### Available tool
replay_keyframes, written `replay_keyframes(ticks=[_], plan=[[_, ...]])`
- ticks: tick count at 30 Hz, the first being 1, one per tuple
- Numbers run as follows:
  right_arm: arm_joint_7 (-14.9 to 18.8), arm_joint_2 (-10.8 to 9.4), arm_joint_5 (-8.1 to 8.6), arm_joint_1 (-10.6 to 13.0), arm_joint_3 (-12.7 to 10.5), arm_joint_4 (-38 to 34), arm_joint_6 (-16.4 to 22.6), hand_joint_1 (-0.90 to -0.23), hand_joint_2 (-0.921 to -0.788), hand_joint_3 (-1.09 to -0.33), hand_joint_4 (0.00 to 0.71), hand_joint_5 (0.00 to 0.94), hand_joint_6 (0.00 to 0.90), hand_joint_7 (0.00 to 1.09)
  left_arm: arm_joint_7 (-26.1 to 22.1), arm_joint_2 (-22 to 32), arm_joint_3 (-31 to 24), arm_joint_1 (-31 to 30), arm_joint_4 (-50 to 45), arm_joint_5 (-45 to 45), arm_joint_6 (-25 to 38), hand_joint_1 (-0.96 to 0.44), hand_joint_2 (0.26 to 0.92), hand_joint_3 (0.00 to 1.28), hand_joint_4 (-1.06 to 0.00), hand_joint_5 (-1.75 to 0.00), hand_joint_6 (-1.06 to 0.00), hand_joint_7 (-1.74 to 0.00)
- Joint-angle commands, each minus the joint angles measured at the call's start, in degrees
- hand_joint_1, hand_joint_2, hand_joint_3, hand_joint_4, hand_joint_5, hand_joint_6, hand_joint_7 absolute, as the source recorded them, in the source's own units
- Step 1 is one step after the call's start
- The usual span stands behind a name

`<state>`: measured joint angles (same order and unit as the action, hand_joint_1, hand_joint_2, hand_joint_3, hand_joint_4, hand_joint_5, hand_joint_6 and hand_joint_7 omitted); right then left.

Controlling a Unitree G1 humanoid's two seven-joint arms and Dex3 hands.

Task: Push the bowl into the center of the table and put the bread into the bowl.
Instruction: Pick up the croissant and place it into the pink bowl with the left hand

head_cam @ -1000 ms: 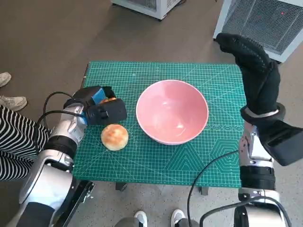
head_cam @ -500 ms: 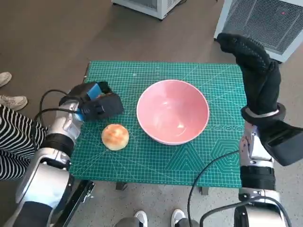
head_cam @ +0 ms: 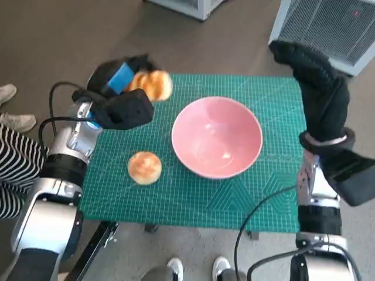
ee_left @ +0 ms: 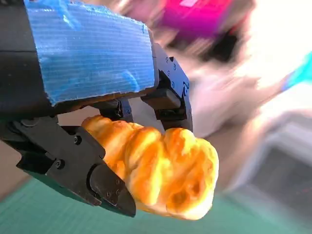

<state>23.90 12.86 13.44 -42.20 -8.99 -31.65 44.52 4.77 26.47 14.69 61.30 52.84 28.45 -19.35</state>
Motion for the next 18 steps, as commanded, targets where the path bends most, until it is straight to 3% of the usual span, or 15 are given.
replay_keyframes(ticks=[1,8,18], plan=[[-0.01,-0.22,0.27,1.37,-0.2,-0.65,-0.33,-0.765,-0.921,-0.724,0.167,0.002,-0.001,0.57,-1.32,-1.89,0.54,-1.99,-10.43,-0.83,-3.76,0.0,0.906,0.03,-0.76,-1.06,-0.7,-1.12],[-0.11,-0.24,0.24,1.91,-0.15,0.0,-0.41,-0.765,-0.921,-0.722,0.168,0.003,-0.001,0.57,-5.4,-4.53,2.96,-1.32,-10.74,0.35,-4.29,0.0,0.909,0.02,-0.77,-1.05,-0.7,-1.13],[-0.44,0.26,-0.21,3.06,-0.3,1.12,-0.25,-0.764,-0.921,-0.722,0.166,0.001,-0.001,0.56,-5.95,-9.25,7.89,1.12,-4.96,4.74,-4.08,0.0,0.92,0.05,-0.7,-1.12,-0.64,-1.18]])
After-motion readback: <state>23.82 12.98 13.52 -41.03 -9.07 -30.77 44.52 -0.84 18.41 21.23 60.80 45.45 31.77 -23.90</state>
